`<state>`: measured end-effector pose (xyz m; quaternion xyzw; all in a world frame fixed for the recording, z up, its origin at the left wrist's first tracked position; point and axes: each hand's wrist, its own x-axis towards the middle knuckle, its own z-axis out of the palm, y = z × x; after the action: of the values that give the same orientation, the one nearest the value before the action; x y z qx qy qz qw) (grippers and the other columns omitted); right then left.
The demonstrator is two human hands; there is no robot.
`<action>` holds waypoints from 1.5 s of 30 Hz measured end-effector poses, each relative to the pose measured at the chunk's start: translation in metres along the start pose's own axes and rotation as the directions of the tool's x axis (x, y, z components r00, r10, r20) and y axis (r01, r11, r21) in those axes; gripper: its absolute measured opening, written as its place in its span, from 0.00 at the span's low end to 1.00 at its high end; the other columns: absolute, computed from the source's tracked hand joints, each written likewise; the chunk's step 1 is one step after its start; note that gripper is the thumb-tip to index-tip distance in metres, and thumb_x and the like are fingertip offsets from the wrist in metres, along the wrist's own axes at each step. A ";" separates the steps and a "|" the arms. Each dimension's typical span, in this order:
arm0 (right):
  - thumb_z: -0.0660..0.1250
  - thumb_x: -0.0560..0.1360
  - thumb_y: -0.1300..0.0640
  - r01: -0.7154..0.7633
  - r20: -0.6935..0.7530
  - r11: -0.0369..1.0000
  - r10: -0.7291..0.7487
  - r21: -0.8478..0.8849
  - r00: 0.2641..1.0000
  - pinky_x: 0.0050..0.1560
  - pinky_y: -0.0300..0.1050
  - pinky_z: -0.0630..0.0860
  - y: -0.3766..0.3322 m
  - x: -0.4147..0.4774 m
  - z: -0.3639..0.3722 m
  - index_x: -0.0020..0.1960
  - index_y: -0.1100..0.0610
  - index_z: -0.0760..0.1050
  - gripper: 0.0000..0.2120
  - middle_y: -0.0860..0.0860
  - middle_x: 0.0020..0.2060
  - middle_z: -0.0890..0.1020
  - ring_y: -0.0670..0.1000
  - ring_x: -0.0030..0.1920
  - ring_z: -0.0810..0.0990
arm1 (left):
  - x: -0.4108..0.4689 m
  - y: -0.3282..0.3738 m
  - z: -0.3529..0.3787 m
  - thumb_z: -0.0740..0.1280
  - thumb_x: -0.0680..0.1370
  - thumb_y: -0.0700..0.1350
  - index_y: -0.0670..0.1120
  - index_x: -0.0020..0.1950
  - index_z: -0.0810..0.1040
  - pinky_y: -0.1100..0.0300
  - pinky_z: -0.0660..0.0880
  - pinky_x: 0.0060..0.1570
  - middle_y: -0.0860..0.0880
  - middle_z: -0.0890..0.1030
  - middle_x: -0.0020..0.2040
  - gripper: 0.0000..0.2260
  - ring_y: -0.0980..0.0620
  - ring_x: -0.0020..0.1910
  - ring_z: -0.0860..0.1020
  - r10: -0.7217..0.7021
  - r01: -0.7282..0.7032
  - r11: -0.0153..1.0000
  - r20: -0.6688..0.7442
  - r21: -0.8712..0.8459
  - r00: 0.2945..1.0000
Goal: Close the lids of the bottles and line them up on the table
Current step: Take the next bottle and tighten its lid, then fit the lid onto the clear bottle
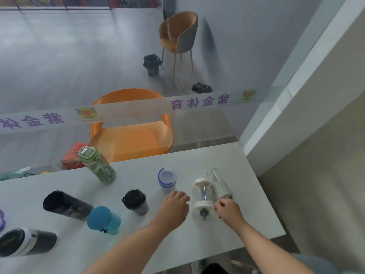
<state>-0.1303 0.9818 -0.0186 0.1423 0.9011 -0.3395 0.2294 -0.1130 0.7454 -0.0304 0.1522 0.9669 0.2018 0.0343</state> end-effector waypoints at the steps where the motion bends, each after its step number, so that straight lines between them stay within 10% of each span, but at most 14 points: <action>1: 0.63 0.75 0.58 0.010 0.010 1.000 -0.010 0.000 1.000 0.44 0.50 0.80 0.007 0.001 0.001 0.38 0.55 0.79 0.09 0.52 0.34 0.82 0.57 0.36 0.82 | -0.002 0.004 0.009 0.61 0.78 0.48 0.51 0.59 0.76 0.54 0.72 0.58 0.53 0.77 0.58 0.12 0.47 0.59 0.73 -0.040 0.041 0.999 0.039 -0.027 0.998; 6: 0.67 0.77 0.56 -0.001 0.073 1.000 -0.001 0.027 0.997 0.47 0.49 0.81 0.022 0.014 0.014 0.63 0.53 0.75 0.15 0.47 0.46 0.81 0.52 0.38 0.82 | 0.008 0.023 0.048 0.61 0.79 0.52 0.53 0.68 0.69 0.56 0.66 0.64 0.54 0.74 0.67 0.17 0.49 0.67 0.66 -0.279 0.305 0.944 0.188 -0.126 0.942; 23: 0.69 0.76 0.49 0.066 0.079 0.992 -0.058 -0.104 0.995 0.50 0.51 0.78 0.017 0.039 0.045 0.64 0.53 0.69 0.20 0.54 0.61 0.71 0.58 0.54 0.80 | 0.023 0.048 0.105 0.67 0.76 0.54 0.58 0.58 0.69 0.58 0.73 0.51 0.52 0.78 0.57 0.13 0.54 0.53 0.76 -0.624 0.673 0.575 0.282 -0.465 0.729; 37: 0.70 0.75 0.48 -0.009 0.151 0.977 -0.024 0.213 0.988 0.49 0.53 0.82 0.009 0.034 0.043 0.66 0.43 0.69 0.21 0.47 0.50 0.81 0.51 0.47 0.82 | 0.002 0.033 0.084 0.64 0.77 0.54 0.57 0.65 0.68 0.54 0.73 0.56 0.52 0.76 0.59 0.17 0.51 0.60 0.72 -0.558 0.515 0.666 0.099 -0.539 0.824; 45: 0.69 0.76 0.56 0.040 0.145 0.963 -0.081 0.268 0.986 0.30 0.40 0.71 -0.013 0.018 0.018 0.59 0.48 0.75 0.13 0.50 0.39 0.79 0.47 0.31 0.74 | -0.004 0.037 0.030 0.58 0.77 0.63 0.58 0.68 0.68 0.57 0.69 0.60 0.56 0.74 0.59 0.21 0.59 0.64 0.65 -0.498 0.409 0.742 -0.030 -0.532 0.866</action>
<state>-0.1452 0.9621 -0.0329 0.1172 0.8312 -0.4734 0.2671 -0.0948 0.7881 -0.0426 -0.1208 0.8854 0.4471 0.0389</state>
